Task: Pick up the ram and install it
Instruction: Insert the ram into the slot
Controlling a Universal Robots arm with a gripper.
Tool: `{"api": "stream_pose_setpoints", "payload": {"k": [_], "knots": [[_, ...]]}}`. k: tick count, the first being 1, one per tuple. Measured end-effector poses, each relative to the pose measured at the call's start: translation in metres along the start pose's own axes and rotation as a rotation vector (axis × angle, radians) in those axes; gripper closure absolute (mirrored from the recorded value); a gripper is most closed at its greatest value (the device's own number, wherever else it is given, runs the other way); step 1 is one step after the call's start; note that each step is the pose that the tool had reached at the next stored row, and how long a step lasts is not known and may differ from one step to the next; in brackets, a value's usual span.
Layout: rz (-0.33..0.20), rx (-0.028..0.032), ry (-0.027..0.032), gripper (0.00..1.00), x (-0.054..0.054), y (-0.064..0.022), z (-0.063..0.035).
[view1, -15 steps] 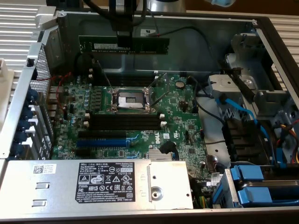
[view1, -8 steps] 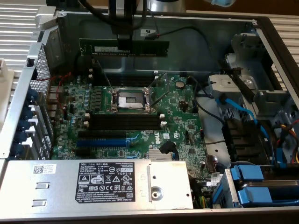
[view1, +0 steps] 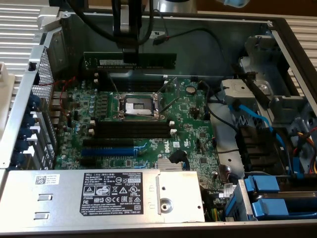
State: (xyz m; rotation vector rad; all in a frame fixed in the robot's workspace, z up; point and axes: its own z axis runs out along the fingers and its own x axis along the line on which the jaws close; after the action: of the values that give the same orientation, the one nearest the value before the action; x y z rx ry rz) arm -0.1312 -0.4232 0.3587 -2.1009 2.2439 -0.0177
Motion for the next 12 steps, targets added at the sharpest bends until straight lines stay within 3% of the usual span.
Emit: {"api": "stream_pose_setpoints", "payload": {"k": [7, 10, 12], "knots": [[-0.015, -0.0018, -0.0008, 0.85, 0.0005, -0.0007, 0.0023], [-0.018, -0.0134, 0.0006, 0.85, 0.0003, -0.0051, 0.0041], [-0.018, -0.0146, 0.001, 0.85, 0.0008, -0.0049, 0.0091]]}}
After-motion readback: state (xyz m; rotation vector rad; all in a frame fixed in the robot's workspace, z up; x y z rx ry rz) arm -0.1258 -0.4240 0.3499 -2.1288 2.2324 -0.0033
